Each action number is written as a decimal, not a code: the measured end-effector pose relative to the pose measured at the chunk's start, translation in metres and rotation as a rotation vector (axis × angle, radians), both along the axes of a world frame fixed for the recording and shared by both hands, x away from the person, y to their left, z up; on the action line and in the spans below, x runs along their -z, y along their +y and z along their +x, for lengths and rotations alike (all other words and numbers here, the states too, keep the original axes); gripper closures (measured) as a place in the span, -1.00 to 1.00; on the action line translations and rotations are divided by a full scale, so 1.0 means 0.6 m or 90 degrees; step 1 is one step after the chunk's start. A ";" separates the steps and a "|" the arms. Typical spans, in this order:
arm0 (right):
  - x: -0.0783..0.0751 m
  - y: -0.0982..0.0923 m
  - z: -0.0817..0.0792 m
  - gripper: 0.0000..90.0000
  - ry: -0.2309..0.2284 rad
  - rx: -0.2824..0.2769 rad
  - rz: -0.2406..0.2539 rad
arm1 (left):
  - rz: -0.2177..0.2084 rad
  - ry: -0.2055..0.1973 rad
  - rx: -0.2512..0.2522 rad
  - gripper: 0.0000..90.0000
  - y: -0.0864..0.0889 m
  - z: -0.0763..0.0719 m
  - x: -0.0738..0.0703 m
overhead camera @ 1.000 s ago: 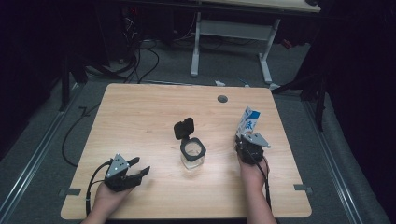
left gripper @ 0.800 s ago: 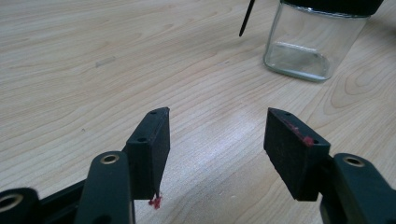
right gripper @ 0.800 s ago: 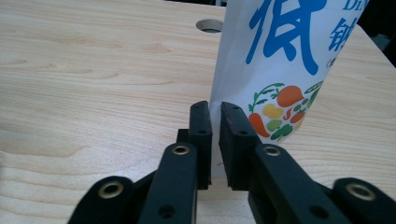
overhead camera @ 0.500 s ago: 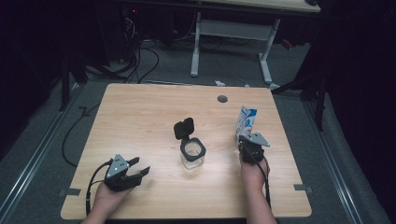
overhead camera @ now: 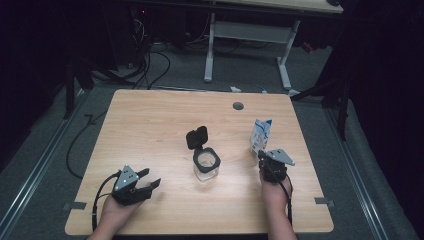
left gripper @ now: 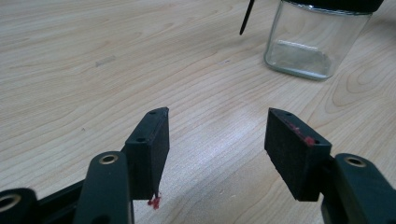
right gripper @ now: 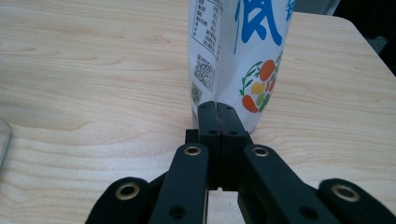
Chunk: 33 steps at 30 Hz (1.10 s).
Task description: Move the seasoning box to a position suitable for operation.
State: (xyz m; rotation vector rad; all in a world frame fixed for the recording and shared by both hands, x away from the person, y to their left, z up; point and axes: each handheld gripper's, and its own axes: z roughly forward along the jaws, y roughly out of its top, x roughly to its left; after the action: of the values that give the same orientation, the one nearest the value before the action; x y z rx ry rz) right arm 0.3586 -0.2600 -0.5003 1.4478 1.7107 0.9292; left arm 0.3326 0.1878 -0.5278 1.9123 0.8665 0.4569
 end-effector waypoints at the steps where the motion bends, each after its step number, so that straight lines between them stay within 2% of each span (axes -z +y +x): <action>1: 0.000 -0.001 -0.004 1.00 -0.002 -0.001 0.000 | 0.001 0.001 0.001 -0.10 0.000 0.000 0.000; 7: 0.001 -0.003 -0.012 0.99 -0.005 -0.001 -0.001 | 0.002 0.001 0.001 -0.10 -0.001 0.000 0.000; 16: 0.001 -0.006 0.006 0.35 0.001 0.015 0.014 | 0.003 0.003 0.000 -0.10 0.000 0.001 0.000; 21: -0.004 -0.006 0.015 0.19 -0.003 0.012 0.027 | 0.002 0.004 0.001 -0.10 0.001 0.001 0.000; 24: -0.009 -0.006 0.021 0.20 -0.006 0.006 0.035 | 0.001 0.004 0.001 -0.10 0.001 0.001 0.000; 29: -0.017 -0.006 0.029 0.36 -0.025 0.013 0.027 | 0.000 0.003 -0.001 -0.10 0.002 0.002 0.001; 33: -0.015 -0.008 0.033 0.55 -0.018 0.025 0.034 | -0.001 0.006 -0.002 -0.10 0.003 0.003 0.002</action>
State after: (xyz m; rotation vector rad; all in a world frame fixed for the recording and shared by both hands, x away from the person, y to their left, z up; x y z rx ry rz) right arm 0.3785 -0.2646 -0.4916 1.4906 1.6429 0.9753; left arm 0.3344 0.1897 -0.5287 1.9140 0.8751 0.4491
